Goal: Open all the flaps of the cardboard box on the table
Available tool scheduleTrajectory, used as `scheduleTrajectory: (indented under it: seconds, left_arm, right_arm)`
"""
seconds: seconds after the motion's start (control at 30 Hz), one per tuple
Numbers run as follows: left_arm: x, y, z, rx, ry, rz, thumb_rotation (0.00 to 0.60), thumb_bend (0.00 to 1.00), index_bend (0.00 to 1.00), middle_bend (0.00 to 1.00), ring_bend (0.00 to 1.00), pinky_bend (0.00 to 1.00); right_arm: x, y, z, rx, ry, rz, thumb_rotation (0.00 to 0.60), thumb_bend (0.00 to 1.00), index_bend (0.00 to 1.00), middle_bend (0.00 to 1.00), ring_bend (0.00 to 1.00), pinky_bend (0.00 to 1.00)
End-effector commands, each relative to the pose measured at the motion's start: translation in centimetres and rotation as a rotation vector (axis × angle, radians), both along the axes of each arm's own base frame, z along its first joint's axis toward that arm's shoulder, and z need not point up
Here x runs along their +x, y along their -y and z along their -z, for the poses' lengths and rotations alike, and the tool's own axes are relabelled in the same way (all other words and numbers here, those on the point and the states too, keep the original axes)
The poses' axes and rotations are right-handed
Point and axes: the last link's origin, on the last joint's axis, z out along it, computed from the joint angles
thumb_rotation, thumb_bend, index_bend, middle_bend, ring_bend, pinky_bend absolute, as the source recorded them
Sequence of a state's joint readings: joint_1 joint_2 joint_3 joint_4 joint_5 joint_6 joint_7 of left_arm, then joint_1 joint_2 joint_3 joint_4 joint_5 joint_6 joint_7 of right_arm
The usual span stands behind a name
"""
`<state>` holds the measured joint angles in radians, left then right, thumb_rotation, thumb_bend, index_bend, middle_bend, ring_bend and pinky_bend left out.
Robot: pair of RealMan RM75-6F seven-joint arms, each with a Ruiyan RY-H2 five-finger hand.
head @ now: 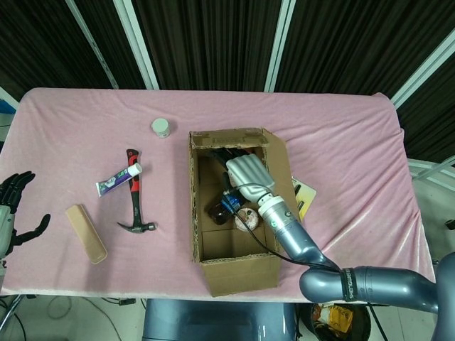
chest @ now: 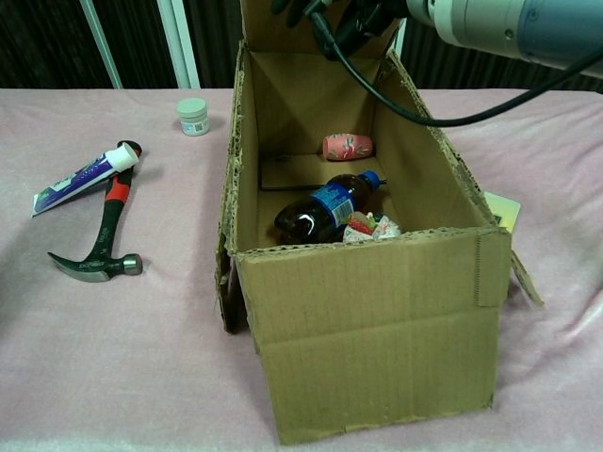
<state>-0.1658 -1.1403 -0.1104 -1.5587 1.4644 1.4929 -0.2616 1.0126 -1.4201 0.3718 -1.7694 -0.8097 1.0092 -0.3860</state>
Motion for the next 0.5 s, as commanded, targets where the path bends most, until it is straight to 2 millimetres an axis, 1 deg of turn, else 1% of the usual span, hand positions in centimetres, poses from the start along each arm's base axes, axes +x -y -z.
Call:
scheduleTrajectory:
  seconds: [0.03, 0.17, 0.33, 0.43, 0.5]
  left_arm:
    - [-0.1, 0.0, 0.0, -0.004, 0.003, -0.006, 0.6, 0.3, 0.09, 0.07, 0.03, 0.1]
    - [-0.1, -0.1, 0.1, -0.01, 0.005, -0.011, 0.6, 0.3, 0.09, 0.07, 0.03, 0.1]
    - [-0.1, -0.1, 0.2, -0.014, 0.005, -0.015, 0.6, 0.3, 0.09, 0.07, 0.03, 0.1]
    - [-0.2, -0.1, 0.2, -0.018, 0.002, -0.017, 0.6, 0.3, 0.09, 0.07, 0.03, 0.1]
    - [-0.2, -0.1, 0.3, -0.021, 0.0, -0.018, 0.6, 0.3, 0.09, 0.07, 0.03, 0.1]
  right_arm:
    - [1.0, 2.0, -0.4, -0.047, -0.018, -0.004, 0.6, 0.8, 0.16, 0.17, 0.1, 0.25]
    - [1.9, 4.2, -0.5, -0.089, -0.05, -0.008, 0.6, 0.73, 0.12, 0.14, 0.08, 0.25]
    - [3.9, 7.0, -0.7, -0.155, -0.078, -0.023, 0.6, 0.69, 0.09, 0.12, 0.07, 0.24]
    - [4.6, 8.2, -0.4, -0.144, -0.089, -0.014, 0.6, 0.67, 0.08, 0.12, 0.07, 0.24]
    - [4.7, 8.7, 0.0, -0.121, -0.103, -0.001, 0.6, 0.66, 0.08, 0.12, 0.07, 0.24]
